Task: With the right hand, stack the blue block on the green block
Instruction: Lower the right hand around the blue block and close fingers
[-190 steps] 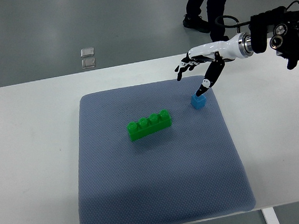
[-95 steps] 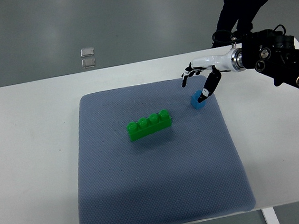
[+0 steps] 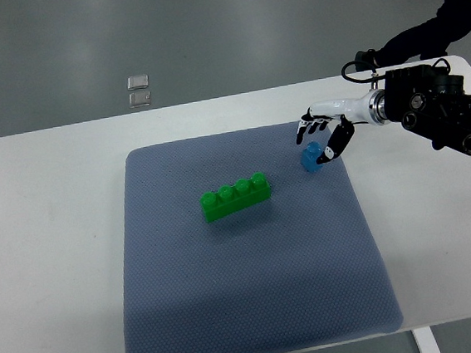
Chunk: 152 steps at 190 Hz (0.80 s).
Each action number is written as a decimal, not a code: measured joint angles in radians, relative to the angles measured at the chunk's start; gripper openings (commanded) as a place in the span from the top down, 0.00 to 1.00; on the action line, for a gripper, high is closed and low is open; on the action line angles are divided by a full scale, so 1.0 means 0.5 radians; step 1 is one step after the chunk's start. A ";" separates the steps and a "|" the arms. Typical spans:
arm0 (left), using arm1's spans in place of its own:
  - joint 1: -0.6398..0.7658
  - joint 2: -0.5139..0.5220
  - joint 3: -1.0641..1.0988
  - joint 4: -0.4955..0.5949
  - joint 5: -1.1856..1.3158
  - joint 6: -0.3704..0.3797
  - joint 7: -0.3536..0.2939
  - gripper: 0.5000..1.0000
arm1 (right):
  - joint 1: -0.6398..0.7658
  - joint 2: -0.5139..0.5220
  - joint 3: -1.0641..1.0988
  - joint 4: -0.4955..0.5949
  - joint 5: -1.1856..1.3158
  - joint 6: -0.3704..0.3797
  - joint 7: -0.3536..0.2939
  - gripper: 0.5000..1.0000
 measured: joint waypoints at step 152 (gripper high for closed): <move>0.000 0.000 0.000 0.008 0.000 0.000 0.000 0.00 | -0.020 0.066 -0.017 -0.036 -0.032 -0.036 0.013 0.46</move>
